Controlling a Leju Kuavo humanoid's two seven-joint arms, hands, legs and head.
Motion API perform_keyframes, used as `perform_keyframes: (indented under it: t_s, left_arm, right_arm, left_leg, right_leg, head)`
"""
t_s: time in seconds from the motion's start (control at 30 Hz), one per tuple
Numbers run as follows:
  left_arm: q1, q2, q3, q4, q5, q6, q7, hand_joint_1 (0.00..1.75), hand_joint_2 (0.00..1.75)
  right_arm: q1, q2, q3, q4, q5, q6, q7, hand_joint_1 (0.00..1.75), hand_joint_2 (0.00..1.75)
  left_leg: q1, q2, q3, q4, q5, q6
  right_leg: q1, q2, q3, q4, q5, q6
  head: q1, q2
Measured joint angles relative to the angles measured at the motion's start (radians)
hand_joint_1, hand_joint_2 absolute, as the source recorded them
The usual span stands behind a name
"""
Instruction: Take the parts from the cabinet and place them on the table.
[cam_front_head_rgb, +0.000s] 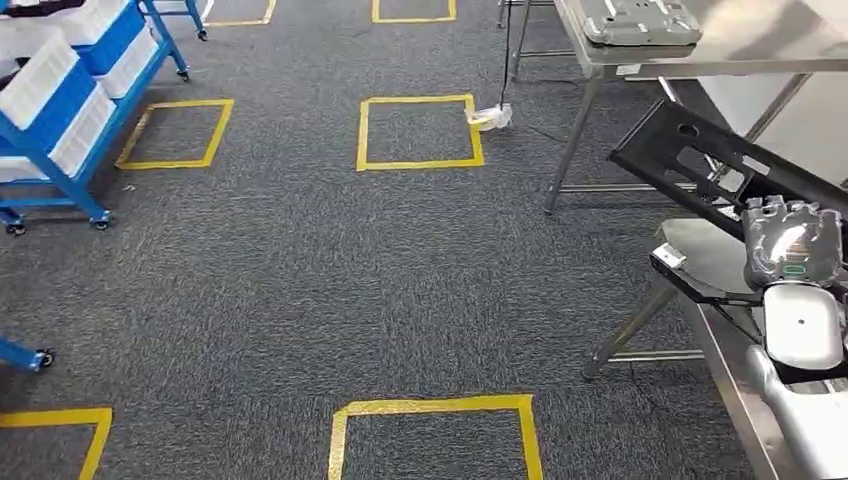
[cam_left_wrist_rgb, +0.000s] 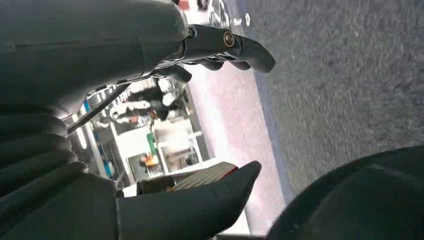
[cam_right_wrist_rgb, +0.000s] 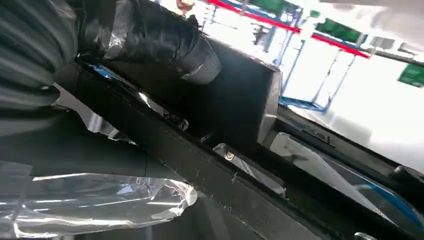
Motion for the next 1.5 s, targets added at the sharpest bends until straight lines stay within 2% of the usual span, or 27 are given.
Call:
perform_keyframes:
  t_s: [0.1,0.13,0.17,0.2,0.27,0.3,0.33,0.4,0.43,0.47,0.6,0.63,0.67,0.7,0.77,0.83,0.93,0.97,1.0,1.13,1.2,1.27,1.33,1.37,1.43,1.47,1.5]
  left_arm:
    - [-0.002,-0.001,0.000,0.000,-0.007,-0.002,0.007,0.00,1.75]
    - [-0.003,-0.003,0.000,0.000,-0.007,-0.002,0.007,0.00,1.75]
    - [0.000,-0.004,0.000,0.000,-0.007,-0.003,0.005,0.00,1.75]
    - [0.003,-0.004,0.000,0.000,-0.006,-0.003,0.005,0.00,1.75]
    - [0.004,-0.006,0.000,0.000,-0.007,-0.005,0.005,0.00,1.75]
    - [0.006,-0.006,0.000,0.000,-0.007,-0.007,0.006,0.00,1.75]
    - [0.006,-0.006,0.000,0.000,-0.007,-0.010,0.007,0.00,1.75]
    - [0.007,-0.006,0.000,0.000,-0.006,-0.012,0.010,0.00,1.75]
    - [0.008,-0.006,0.000,0.000,-0.006,-0.012,0.010,0.00,1.75]
    - [0.010,-0.004,0.000,0.001,-0.006,-0.012,0.011,0.00,1.75]
    - [0.012,-0.003,0.000,0.004,-0.004,-0.014,0.013,0.00,1.75]
    - [0.012,-0.003,0.000,0.004,-0.003,-0.014,0.014,0.00,1.75]
    - [0.009,-0.003,0.000,0.004,-0.005,-0.014,0.012,0.00,1.75]
    - [0.005,-0.005,0.000,0.004,-0.006,-0.014,0.011,0.00,1.75]
    - [0.003,-0.005,0.000,0.004,-0.006,-0.014,0.005,0.00,1.75]
    - [0.003,-0.006,0.000,0.004,-0.006,-0.019,-0.011,0.00,1.75]
    - [0.006,-0.006,0.000,0.004,-0.007,-0.024,-0.031,0.00,1.75]
    - [0.005,-0.005,0.000,0.004,-0.007,-0.024,-0.037,0.00,1.75]
    - [0.004,-0.005,0.001,0.005,-0.007,-0.024,-0.042,0.00,1.75]
    - [0.005,-0.008,0.001,0.005,-0.009,-0.027,-0.045,0.00,1.75]
    - [0.010,-0.009,0.001,0.005,-0.010,-0.030,-0.049,0.00,1.75]
    - [0.014,-0.010,0.001,0.005,-0.009,-0.033,-0.058,0.00,1.75]
    - [0.018,-0.010,0.001,0.005,-0.010,-0.035,-0.066,0.00,1.75]
    - [0.020,-0.010,0.001,0.005,-0.010,-0.038,-0.069,0.00,1.75]
    - [0.023,-0.009,0.001,0.005,-0.010,-0.042,-0.081,0.00,1.75]
    - [0.024,-0.008,0.001,0.006,-0.009,-0.042,-0.088,0.00,1.75]
    - [0.024,-0.006,0.001,0.006,-0.009,-0.042,-0.095,0.00,1.75]
  right_arm:
    - [0.027,-0.005,-0.011,-0.009,0.000,0.004,-0.010,1.75,1.75]
    - [0.034,-0.008,-0.019,-0.009,0.000,0.004,-0.015,1.75,1.75]
    - [0.035,-0.014,-0.030,-0.010,0.000,0.004,-0.017,1.75,1.75]
    - [0.035,-0.013,-0.039,-0.011,0.000,0.003,-0.019,1.75,1.75]
    - [0.039,-0.013,-0.050,-0.011,0.000,0.002,-0.022,1.75,1.75]
    - [0.043,-0.013,-0.052,-0.009,0.000,0.001,-0.024,1.75,1.75]
    - [0.045,-0.013,-0.053,-0.008,0.000,0.000,-0.024,1.75,1.75]
    - [0.044,-0.013,-0.059,-0.006,0.000,0.000,-0.025,1.75,1.75]
    - [0.043,-0.013,-0.062,-0.006,0.000,-0.001,-0.024,1.75,1.75]
    - [0.042,-0.012,-0.066,-0.005,0.000,-0.002,-0.024,1.75,1.75]
    - [0.045,-0.011,-0.072,-0.005,0.000,-0.003,-0.026,1.75,1.75]
    - [0.045,-0.011,-0.075,-0.006,0.000,-0.003,-0.026,1.75,1.75]
    - [0.043,-0.011,-0.078,-0.006,0.000,-0.003,-0.026,1.75,1.75]
    - [0.039,-0.010,-0.080,-0.006,0.000,-0.004,-0.026,1.75,1.75]
    - [0.040,-0.006,-0.080,-0.005,0.000,-0.004,-0.027,1.75,1.75]
    - [0.043,-0.006,-0.080,-0.002,0.000,-0.004,-0.028,1.75,1.75]
    - [0.045,-0.006,-0.089,0.000,0.000,-0.004,-0.028,1.75,1.75]
    - [0.046,-0.006,-0.093,0.002,0.000,-0.004,-0.028,1.75,1.75]
    - [0.046,-0.006,-0.096,0.003,0.000,-0.003,-0.028,1.75,1.75]
    - [0.059,-0.019,-0.104,0.012,0.000,-0.002,-0.029,1.75,1.75]
    - [0.057,-0.023,-0.113,0.019,0.000,0.001,-0.028,1.75,1.75]
    - [0.053,-0.023,-0.115,0.027,0.000,0.004,-0.026,1.75,1.75]
    - [0.056,-0.023,-0.118,0.054,0.000,0.008,-0.023,1.75,1.75]
    - [0.055,-0.023,-0.122,0.072,0.000,0.006,-0.028,1.75,1.75]
    - [0.048,-0.029,-0.136,0.119,0.000,0.002,-0.050,1.75,1.75]
    - [0.045,-0.035,-0.145,0.145,0.000,-0.002,-0.057,1.75,1.75]
    - [0.043,-0.036,-0.150,0.168,0.000,-0.009,-0.060,1.75,1.75]
  left_leg:
    - [-0.007,0.035,0.009,-0.014,0.011,0.012]
    - [0.001,0.049,0.015,-0.034,0.022,0.017]
    - [-0.001,0.061,0.019,-0.043,0.026,0.022]
    - [-0.002,0.073,0.018,-0.043,0.027,0.024]
    - [-0.003,0.098,0.015,-0.041,0.025,0.025]
    - [-0.002,0.113,0.015,-0.040,0.024,0.024]
    - [-0.002,0.125,0.016,-0.039,0.022,0.023]
    - [-0.001,0.150,0.018,-0.034,0.015,0.018]
    - [0.000,0.161,0.019,-0.027,0.009,0.012]
    - [-0.007,0.169,0.017,-0.022,0.002,0.005]
    - [-0.012,0.203,0.025,-0.018,-0.008,-0.008]
    - [-0.009,0.190,0.021,-0.010,-0.018,-0.018]
    - [-0.004,0.134,0.013,0.018,-0.040,-0.023]
    - [-0.003,0.105,-0.015,0.081,-0.080,-0.024]
    - [-0.003,0.090,-0.094,0.247,-0.150,-0.024]
    - [-0.003,0.089,-0.133,0.312,-0.146,-0.018]
    - [-0.004,0.058,-0.043,0.095,-0.013,0.001]
    - [-0.004,0.004,-0.013,0.019,0.010,0.008]
    - [0.000,-0.026,-0.004,0.002,0.005,0.009]
    - [-0.002,0.032,0.009,-0.026,0.021,0.018]
    - [-0.002,0.058,0.014,-0.045,0.031,0.026]
    - [-0.002,0.087,0.013,-0.044,0.030,0.027]
    - [-0.002,0.102,0.011,-0.042,0.027,0.025]
    - [-0.002,0.111,0.011,-0.040,0.025,0.023]
    - [0.001,0.124,0.012,-0.032,0.019,0.017]
    - [0.000,0.127,0.011,-0.024,0.013,0.011]
    - [-0.007,0.127,0.007,-0.020,0.011,0.006]
  right_leg:
    - [-0.008,0.037,-0.005,-0.019,0.016,0.024]
    - [-0.007,0.001,-0.007,-0.006,0.006,0.023]
    - [0.001,-0.058,-0.020,0.019,-0.018,0.024]
    - [0.002,-0.088,-0.049,0.080,-0.059,0.028]
    - [-0.002,-0.105,-0.116,0.229,-0.125,0.035]
    - [-0.004,-0.107,-0.136,0.276,-0.133,0.039]
    - [-0.008,-0.109,-0.131,0.267,-0.116,0.043]
    - [-0.015,-0.126,-0.053,0.128,-0.040,0.050]
    - [-0.016,-0.154,0.003,0.027,-0.001,0.053]
    - [-0.004,-0.193,0.020,-0.006,-0.021,0.047]
    - [-0.004,-0.142,0.011,-0.008,-0.012,0.019]
    - [-0.010,-0.132,0.015,-0.012,-0.009,0.012]
    - [-0.011,-0.125,0.014,-0.013,-0.008,0.004]
    - [-0.010,-0.117,0.013,-0.012,-0.006,-0.001]
    - [-0.005,-0.096,0.013,-0.012,-0.006,-0.006]
    - [0.001,-0.069,0.013,-0.010,-0.006,-0.006]
    - [0.002,-0.025,0.014,-0.008,-0.006,-0.006]
    - [-0.001,-0.015,0.012,-0.007,-0.005,-0.005]
    - [0.002,-0.003,0.008,-0.004,-0.003,0.001]
    - [-0.006,0.041,-0.002,-0.020,0.012,0.031]
    - [-0.002,-0.072,-0.026,0.038,-0.039,0.031]
    - [-0.004,-0.105,-0.093,0.188,-0.115,0.041]
    - [-0.011,-0.110,-0.126,0.266,-0.131,0.050]
    - [-0.015,-0.112,-0.108,0.235,-0.105,0.055]
    - [-0.020,-0.123,-0.008,0.064,-0.024,0.060]
    - [-0.021,-0.137,0.034,-0.022,-0.018,0.059]
    - [-0.008,-0.139,0.037,-0.018,-0.023,0.051]
  head:
    - [-0.001,0.000]
    - [0.001,0.000]
    - [0.002,0.000]
    - [0.003,0.000]
    - [0.004,0.000]
    - [0.004,0.000]
    - [0.004,0.000]
    - [0.004,0.000]
    - [0.004,0.000]
    - [0.004,0.000]
    - [0.002,0.000]
    - [0.002,0.000]
    - [0.002,0.000]
    - [0.002,0.000]
    - [0.001,0.000]
    - [0.001,0.000]
    - [0.001,0.000]
    - [0.001,0.000]
    - [0.002,0.000]
    - [0.001,0.000]
    - [0.005,0.000]
    - [0.005,0.000]
    - [0.006,0.000]
    - [0.006,0.000]
    - [0.006,0.000]
    - [0.006,0.000]
    - [0.006,0.000]
